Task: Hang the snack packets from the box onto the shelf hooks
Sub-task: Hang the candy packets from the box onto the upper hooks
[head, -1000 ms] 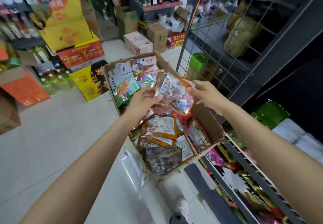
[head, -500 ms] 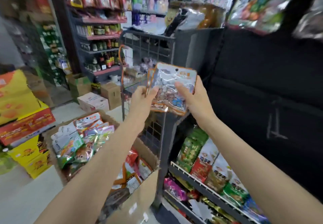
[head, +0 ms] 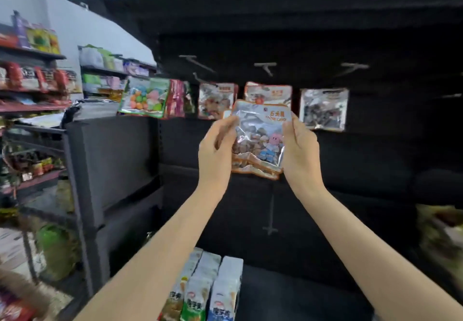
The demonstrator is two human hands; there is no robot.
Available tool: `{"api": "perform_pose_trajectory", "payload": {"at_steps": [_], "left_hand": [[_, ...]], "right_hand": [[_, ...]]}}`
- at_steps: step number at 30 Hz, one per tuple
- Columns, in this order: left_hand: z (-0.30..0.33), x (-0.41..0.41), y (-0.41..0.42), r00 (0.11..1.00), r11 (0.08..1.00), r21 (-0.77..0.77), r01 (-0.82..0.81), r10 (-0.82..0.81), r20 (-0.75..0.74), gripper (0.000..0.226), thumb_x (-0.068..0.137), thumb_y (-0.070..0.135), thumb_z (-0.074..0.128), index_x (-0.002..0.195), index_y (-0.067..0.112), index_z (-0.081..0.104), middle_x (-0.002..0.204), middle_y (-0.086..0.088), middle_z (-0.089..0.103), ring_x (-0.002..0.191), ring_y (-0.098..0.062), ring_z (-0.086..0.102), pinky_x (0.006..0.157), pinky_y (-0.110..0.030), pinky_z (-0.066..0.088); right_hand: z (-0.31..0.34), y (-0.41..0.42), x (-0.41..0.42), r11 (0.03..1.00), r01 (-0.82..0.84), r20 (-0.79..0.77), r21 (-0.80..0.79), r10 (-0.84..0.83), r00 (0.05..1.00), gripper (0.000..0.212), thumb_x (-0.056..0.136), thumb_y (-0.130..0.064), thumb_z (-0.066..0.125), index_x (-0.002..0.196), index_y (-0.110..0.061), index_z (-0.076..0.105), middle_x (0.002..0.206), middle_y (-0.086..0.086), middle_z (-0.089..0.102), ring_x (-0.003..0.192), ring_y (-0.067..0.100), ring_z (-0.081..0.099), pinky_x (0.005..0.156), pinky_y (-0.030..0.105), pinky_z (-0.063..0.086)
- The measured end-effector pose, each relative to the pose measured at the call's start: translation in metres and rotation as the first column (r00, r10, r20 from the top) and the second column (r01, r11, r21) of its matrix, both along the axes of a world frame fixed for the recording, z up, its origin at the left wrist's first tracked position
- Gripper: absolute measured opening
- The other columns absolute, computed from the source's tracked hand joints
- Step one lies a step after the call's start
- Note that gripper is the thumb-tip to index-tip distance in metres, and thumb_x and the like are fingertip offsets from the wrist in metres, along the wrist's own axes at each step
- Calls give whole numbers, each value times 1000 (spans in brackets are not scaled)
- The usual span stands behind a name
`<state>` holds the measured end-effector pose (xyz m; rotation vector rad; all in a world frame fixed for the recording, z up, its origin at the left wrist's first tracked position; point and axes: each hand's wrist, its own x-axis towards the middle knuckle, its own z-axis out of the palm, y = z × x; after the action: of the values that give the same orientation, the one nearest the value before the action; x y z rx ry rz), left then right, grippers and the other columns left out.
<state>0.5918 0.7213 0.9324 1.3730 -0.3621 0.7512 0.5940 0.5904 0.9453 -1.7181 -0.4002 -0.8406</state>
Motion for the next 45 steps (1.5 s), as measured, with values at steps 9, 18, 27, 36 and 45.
{"api": "perform_pose_trajectory", "payload": {"at_steps": [9,18,27,36,45], "left_hand": [[25,-9,-123,984,979,113,-172,167,54,30,93,24,56,123,29,58,126,17,57,119,0,49,93,-15,37],[48,0,-116,866,852,203,-484,500,-34,45,85,41,64,128,29,55,128,11,56,116,-11,52,88,-30,39],[58,7,-96,695,631,373,-680,716,57,50,91,30,57,138,29,40,125,2,55,103,-22,58,74,-31,37],[58,15,-110,600,362,534,-764,704,381,55,90,23,59,140,26,39,115,-1,55,78,-24,62,55,-30,33],[67,30,-115,581,272,579,-769,676,454,52,90,23,59,138,22,40,103,-1,55,67,-16,53,52,-28,33]], "right_hand": [[31,-130,-7,983,166,-71,-84,-172,982,36,104,-28,30,99,-3,56,90,19,64,76,31,63,62,37,55],[55,-144,8,973,185,-65,-135,-195,979,32,104,-27,27,109,-8,52,106,9,59,77,9,60,49,15,45],[54,-138,19,957,265,-53,-118,-272,961,20,104,-19,25,102,-14,44,105,7,52,77,12,54,60,30,53],[55,-136,18,897,359,24,-257,-366,930,19,100,-4,25,91,-9,41,80,8,47,68,21,47,57,39,43],[55,-140,41,824,443,238,-352,-379,894,42,91,9,32,127,-13,32,74,15,55,58,26,51,52,45,48]]}}
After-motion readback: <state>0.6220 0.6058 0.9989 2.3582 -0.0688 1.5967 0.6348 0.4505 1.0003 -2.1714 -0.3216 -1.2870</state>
